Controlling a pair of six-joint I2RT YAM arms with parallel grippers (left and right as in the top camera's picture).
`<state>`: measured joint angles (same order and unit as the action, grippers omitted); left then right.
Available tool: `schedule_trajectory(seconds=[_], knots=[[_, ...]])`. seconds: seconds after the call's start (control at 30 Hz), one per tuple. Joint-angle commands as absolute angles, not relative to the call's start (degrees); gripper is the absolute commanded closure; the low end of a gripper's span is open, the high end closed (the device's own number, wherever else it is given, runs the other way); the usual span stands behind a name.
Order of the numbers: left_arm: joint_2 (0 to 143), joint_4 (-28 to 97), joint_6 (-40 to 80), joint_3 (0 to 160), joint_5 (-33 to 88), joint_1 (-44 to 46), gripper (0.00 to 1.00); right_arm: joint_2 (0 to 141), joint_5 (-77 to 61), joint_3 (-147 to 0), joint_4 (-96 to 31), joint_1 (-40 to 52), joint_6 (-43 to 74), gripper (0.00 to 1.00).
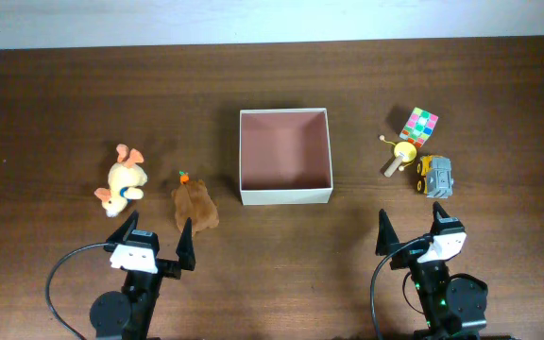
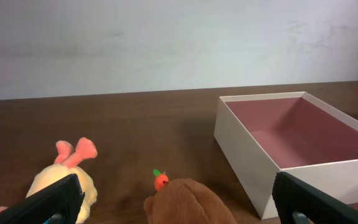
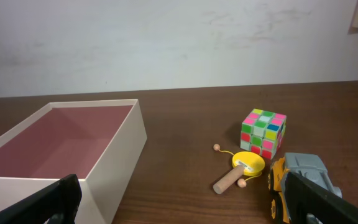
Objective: Pack container
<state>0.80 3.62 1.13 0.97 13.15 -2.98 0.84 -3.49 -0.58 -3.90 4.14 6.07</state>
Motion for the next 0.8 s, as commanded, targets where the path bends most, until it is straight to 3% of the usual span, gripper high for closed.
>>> schedule_trajectory(seconds=[0.0,0.27,0.77], knots=[[0.30,3.51,0.43,0.51,13.74,-3.16,0.01,0.36,-2.55,-0.32,-4.32,3.73,8.86,0.01],[0.30,3.51,0.43,0.51,13.74,-3.16,0.01,3.88,-2.76,-7.60,-13.21,3.73,9.47,0.01],[0.30,3.51,0.43,0.51,13.74,-3.16,0.01,60.86,-0.10,-78.02,-57.95,3.73,7.31,0.01]])
